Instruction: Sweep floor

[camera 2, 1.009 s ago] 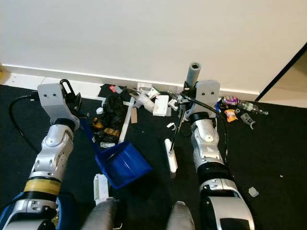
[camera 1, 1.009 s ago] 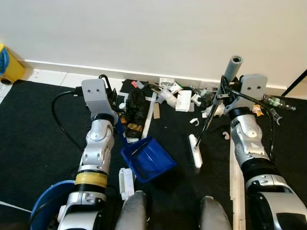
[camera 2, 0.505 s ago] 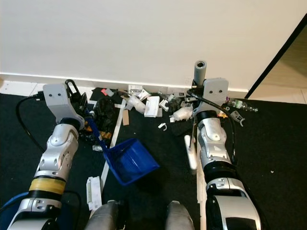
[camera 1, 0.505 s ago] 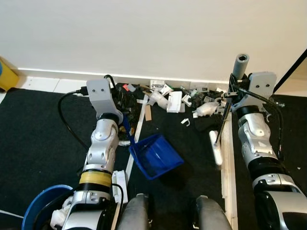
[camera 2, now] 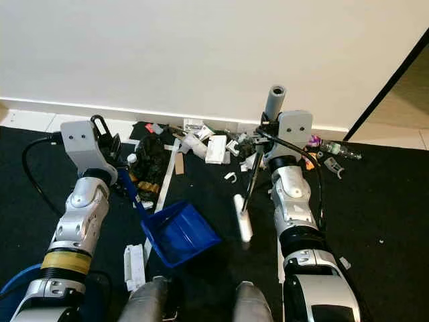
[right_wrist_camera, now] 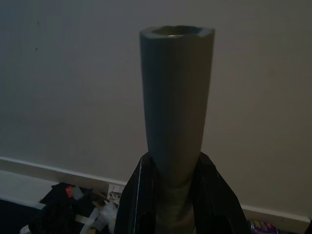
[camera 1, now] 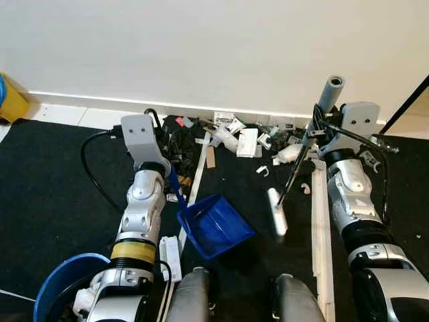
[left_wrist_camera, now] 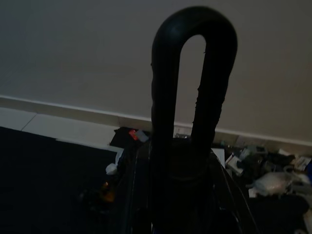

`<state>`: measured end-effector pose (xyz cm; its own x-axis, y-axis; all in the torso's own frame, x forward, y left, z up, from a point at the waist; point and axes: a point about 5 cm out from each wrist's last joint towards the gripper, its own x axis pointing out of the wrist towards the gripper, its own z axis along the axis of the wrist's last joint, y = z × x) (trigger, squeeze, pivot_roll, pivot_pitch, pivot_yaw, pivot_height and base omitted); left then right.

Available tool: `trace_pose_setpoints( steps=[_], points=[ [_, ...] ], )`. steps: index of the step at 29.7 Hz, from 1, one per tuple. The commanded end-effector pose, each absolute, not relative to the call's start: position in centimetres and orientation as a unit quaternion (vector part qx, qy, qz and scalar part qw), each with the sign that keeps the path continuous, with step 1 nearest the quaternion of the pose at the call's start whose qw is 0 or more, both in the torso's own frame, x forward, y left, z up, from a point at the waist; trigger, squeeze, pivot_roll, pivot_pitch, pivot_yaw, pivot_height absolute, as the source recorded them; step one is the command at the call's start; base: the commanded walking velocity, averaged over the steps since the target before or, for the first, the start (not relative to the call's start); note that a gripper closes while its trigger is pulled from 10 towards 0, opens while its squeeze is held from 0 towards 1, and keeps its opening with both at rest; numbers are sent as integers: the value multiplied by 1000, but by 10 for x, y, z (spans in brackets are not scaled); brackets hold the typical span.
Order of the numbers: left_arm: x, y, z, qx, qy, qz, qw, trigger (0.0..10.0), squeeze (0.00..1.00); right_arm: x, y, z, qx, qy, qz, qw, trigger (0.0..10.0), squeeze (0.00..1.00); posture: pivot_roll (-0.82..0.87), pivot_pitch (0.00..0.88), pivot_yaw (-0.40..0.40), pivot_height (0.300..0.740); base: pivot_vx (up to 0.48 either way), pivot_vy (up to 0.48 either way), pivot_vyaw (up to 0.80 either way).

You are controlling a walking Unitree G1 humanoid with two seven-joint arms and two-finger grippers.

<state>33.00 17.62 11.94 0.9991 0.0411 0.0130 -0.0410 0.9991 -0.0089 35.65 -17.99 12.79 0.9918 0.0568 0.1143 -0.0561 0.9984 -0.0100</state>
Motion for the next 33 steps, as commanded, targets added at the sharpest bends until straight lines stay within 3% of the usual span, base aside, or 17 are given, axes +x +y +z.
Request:
trace_pose_setpoints(
  steps=[1, 8, 15, 19, 33],
  points=[
    [330, 185, 110, 29, -1, 19, 999, 10000, 0, 357, -175, 133, 0, -75, 35, 997, 10000, 0, -38, 156, 49, 740, 0, 0, 0],
    [345, 182, 95, 28, 34, 4, 999, 10000, 0, 360, -171, 138, -1, -79, 49, 996, 10000, 0, -64, 175, 41, 740, 0, 0, 0],
    [366, 143, 127, 25, -18, -125, 992, 10000, 0, 358, -174, 143, -6, -90, 55, 994, 10000, 0, -116, 190, 50, 740, 0, 0, 0],
    [369, 137, 135, 35, -41, -153, 987, 10000, 0, 357, -177, 143, -9, -93, 52, 994, 10000, 0, -136, 194, 58, 740, 0, 0, 0],
    [351, 148, 113, 110, -34, -212, 971, 10000, 0, 354, -181, 141, -9, -90, 46, 995, 10000, 0, -116, 197, 44, 740, 0, 0, 0]
  ],
)
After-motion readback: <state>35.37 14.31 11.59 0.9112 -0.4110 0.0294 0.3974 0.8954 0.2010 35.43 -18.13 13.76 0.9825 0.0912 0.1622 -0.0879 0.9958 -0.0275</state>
